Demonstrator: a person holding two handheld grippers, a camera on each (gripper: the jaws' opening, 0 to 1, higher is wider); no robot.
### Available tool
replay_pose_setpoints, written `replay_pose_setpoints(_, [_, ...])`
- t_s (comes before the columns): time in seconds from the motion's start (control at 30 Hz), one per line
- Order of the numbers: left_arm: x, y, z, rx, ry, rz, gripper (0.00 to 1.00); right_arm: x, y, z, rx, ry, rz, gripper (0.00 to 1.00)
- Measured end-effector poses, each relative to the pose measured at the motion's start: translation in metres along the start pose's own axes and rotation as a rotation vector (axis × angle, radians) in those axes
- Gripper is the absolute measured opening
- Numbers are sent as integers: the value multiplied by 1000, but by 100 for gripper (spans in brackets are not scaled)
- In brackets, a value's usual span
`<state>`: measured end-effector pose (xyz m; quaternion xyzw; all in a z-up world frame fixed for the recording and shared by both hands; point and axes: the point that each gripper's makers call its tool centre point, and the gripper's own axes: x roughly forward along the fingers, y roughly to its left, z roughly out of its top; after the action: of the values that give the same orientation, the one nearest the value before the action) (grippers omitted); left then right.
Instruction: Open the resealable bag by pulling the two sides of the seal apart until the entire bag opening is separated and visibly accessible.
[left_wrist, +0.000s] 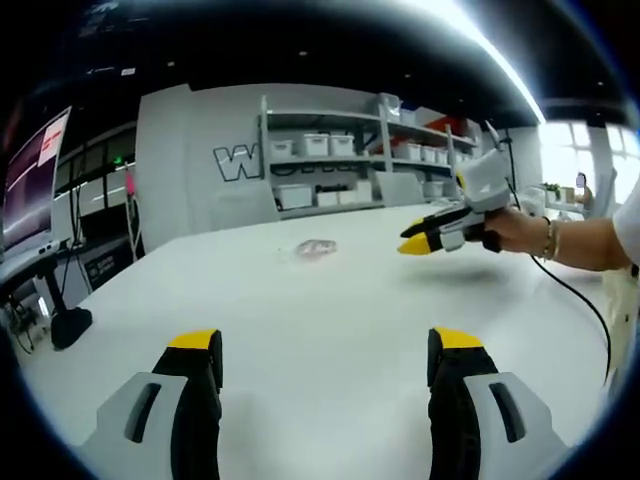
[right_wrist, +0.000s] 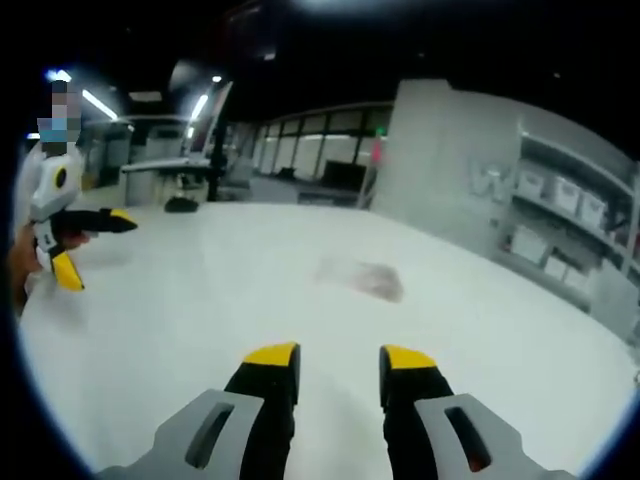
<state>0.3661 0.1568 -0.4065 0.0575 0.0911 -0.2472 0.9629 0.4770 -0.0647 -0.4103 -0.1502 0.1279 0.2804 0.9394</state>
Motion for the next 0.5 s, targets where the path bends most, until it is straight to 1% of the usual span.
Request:
replay_pose_setpoints(0.2, [-1,2,-2,-4,0,0,83,5,1,1,-7,5,-1,28])
replay_pose_setpoints(0.5, [-2,3,0,-2,-7,-5,83,12,1,4,-21,6,-5,27])
